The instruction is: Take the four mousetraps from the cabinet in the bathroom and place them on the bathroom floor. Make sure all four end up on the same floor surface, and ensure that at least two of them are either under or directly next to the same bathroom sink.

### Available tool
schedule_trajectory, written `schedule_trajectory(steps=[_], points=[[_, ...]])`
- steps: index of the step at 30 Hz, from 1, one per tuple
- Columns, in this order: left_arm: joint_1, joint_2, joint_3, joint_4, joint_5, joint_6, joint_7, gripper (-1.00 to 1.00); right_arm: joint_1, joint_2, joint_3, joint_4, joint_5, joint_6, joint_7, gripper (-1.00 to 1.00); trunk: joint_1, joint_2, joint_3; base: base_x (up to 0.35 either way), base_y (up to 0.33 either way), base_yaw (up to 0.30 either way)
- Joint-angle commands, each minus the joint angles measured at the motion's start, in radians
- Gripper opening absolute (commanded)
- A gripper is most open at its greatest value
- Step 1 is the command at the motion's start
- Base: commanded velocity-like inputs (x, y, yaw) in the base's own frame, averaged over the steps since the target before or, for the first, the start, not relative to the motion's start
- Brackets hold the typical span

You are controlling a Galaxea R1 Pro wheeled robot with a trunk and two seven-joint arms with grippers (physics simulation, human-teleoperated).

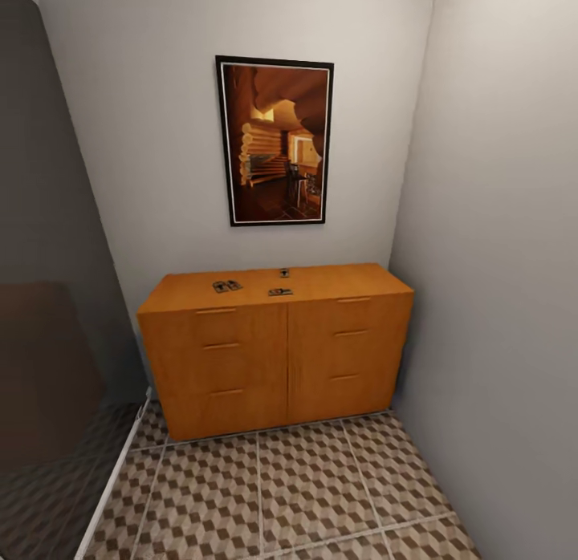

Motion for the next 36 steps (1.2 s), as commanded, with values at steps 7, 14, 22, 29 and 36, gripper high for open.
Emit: schedule_trajectory(steps=[7, 14, 22, 29, 36], points=[[0.000, -0.001, 0.001, 0.000, 0.001, -0.002, 0.000, 1.00, 0.000, 0.000, -0.001, 0.000, 0.000, 0.000, -0.001, 1.00, 0.000, 0.000, -0.001, 0.000, 0.000, 0.275], [0.000, -0.001, 0.001, 0.000, 0.001, -0.002, 0.000, 1.00, 0.000, 0.000, -0.001, 0.000, 0.000, 0.000, -0.002, 1.00, 0.000, 0.000, -0.001, 0.000, 0.000, 0.275], [0.000, -0.001, 0.001, 0.000, 0.001, -0.003, 0.000, 1.00, 0.000, 0.000, -0.002, 0.000, 0.000, 0.000, -0.002, 1.00, 0.000, 0.000, -0.001, 0.000, 0.000, 0.275], [0.000, -0.001, 0.001, 0.000, 0.001, -0.003, 0.000, 1.00, 0.000, 0.000, -0.002, 0.000, 0.000, 0.000, -0.002, 1.00, 0.000, 0.000, -0.001, 0.001, 0.000, 0.181], [0.000, 0.001, 0.000, 0.000, 0.001, 0.000, 0.000, 1.00, 0.000, 0.000, -0.001, 0.000, 0.000, 0.000, -0.002, 1.00, 0.000, 0.000, -0.001, 0.184, 0.000, 0.031]])
